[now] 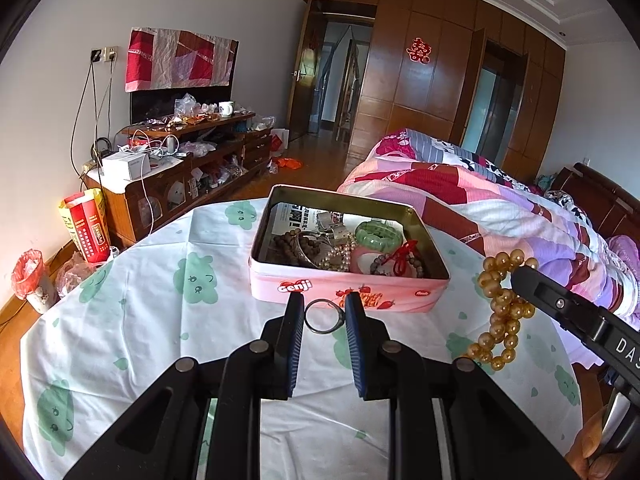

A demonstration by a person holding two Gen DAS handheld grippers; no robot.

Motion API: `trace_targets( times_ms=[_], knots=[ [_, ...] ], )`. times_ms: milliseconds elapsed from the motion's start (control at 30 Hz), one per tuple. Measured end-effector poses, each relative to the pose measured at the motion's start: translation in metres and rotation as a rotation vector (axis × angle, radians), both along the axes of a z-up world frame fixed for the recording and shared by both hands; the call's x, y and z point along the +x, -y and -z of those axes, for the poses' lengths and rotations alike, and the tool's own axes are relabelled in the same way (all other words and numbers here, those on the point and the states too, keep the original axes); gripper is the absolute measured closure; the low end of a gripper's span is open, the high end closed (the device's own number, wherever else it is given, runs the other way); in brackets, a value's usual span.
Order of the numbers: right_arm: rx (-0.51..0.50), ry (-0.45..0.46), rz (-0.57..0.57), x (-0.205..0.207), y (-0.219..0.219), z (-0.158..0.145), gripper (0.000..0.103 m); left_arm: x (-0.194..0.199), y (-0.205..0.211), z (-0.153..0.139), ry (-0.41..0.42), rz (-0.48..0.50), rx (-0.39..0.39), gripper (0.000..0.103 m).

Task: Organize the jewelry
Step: 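Carry the ring and gold bead strand over the pink tin with both tools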

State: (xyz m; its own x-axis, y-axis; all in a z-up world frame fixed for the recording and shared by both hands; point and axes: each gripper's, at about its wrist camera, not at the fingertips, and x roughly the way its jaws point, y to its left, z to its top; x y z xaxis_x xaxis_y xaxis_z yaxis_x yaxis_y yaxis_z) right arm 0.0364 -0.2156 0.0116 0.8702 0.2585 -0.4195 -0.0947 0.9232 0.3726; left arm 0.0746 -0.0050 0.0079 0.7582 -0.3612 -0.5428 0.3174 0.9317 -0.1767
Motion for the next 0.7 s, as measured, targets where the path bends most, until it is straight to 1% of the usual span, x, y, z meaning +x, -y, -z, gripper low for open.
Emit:
trace_targets(
  times_ms=[167, 300, 533, 700],
  knots=[
    [0.004, 0.003, 0.003, 0.007, 0.004, -0.003, 0.090, 0.006, -0.004, -0.006, 0.013, 0.000, -0.035, 0.082],
    [0.000, 0.023, 0.006, 0.015, 0.006, -0.010, 0.090, 0.017, -0.001, -0.011, 0.025, -0.001, -0.038, 0.082],
    [0.027, 0.067, 0.017, 0.043, 0.012, -0.026, 0.090, 0.040, 0.011, -0.023, 0.071, 0.008, -0.041, 0.082],
    [0.045, 0.076, 0.024, 0.067, 0.013, -0.028, 0.090, 0.060, 0.022, -0.024, 0.090, 0.020, -0.043, 0.082]
  ],
)
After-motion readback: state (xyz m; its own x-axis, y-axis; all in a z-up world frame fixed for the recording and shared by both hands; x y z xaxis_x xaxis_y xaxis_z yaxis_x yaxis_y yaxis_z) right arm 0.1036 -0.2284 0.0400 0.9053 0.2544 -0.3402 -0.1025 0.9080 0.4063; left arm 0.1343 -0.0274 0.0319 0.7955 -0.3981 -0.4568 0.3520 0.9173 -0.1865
